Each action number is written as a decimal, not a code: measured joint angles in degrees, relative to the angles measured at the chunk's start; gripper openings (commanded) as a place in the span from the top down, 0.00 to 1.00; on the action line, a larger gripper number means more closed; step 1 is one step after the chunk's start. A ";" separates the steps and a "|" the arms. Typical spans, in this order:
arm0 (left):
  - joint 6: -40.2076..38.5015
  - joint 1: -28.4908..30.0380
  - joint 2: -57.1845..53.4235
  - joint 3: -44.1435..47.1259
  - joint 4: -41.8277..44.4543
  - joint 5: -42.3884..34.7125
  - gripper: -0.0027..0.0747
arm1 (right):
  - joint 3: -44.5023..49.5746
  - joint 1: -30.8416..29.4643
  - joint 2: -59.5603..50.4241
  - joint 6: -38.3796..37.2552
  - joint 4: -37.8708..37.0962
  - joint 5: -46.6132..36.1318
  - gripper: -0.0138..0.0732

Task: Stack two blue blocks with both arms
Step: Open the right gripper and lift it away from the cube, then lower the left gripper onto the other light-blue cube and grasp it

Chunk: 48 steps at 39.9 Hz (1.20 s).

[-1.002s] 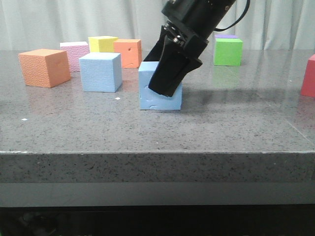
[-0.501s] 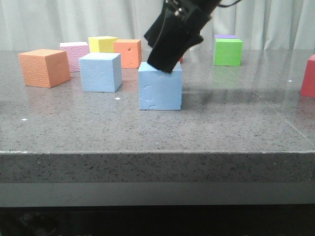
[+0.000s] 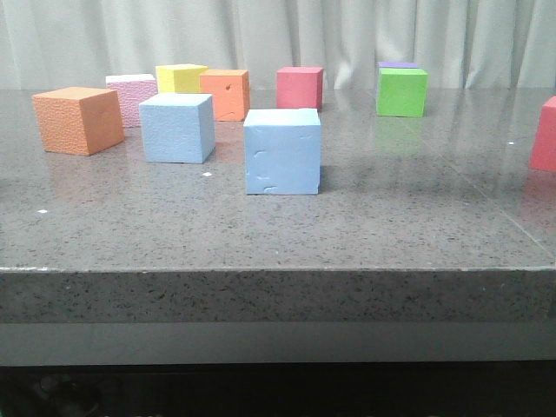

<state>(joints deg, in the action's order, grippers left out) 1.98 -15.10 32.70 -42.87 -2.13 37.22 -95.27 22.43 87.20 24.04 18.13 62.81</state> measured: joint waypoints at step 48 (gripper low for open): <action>5.42 -6.47 23.12 -16.72 -4.55 2.41 0.09 | 38.60 0.00 -44.78 -31.55 -22.73 -1.86 0.32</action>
<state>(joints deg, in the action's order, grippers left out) 7.40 -21.58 55.82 -59.59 -6.68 39.63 -56.67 22.43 42.41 -7.51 -4.61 60.95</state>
